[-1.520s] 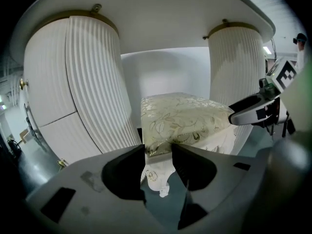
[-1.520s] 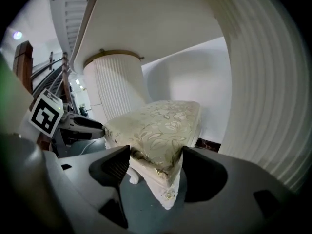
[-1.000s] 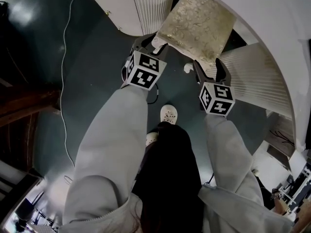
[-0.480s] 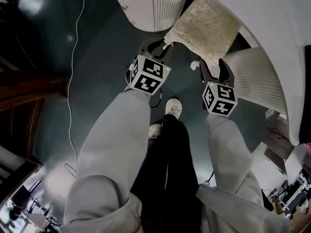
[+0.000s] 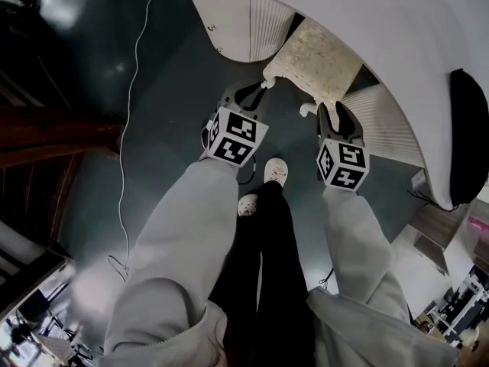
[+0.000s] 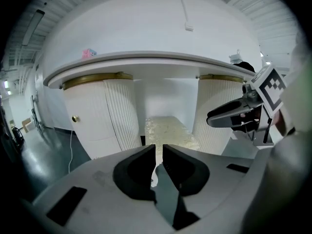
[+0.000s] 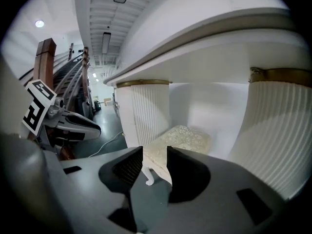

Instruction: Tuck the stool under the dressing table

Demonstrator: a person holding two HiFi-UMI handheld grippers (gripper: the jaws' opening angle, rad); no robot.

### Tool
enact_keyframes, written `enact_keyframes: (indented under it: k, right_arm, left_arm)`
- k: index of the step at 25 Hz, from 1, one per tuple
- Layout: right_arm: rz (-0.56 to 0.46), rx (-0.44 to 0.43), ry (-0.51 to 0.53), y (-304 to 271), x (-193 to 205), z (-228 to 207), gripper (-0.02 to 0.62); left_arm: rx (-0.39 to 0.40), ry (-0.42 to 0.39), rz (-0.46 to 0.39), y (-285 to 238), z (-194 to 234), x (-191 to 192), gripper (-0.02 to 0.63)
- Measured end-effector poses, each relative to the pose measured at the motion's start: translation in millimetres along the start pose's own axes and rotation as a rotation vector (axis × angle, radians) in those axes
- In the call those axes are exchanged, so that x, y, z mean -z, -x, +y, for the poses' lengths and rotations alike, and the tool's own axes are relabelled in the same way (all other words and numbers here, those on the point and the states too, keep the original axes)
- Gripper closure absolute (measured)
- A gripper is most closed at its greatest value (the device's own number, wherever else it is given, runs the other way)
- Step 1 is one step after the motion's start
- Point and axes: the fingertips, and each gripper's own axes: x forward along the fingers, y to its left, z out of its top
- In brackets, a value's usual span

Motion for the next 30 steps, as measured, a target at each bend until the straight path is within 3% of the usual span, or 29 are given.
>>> enact_keyframes:
  k: [6, 10, 30]
  right_arm:
    - [-0.005, -0.014, -0.001, 33.2, -21.7, 15.3, 0.437]
    - [-0.017, -0.028, -0.002, 51.5, -38.0, 16.0, 0.518]
    - [-0.118, -0.100, -0.074, 134.5, -140.1, -12.6, 0.545]
  left_arm:
    - [-0.008, 0.023, -0.040, 37.3, -10.8, -27.5, 0.561]
    - [-0.025, 0.034, -0.080, 56.0, -16.3, -50.4, 0.566]
    - [-0.058, 0.128, -0.203, 115.9, -45.0, -173.4, 0.586]
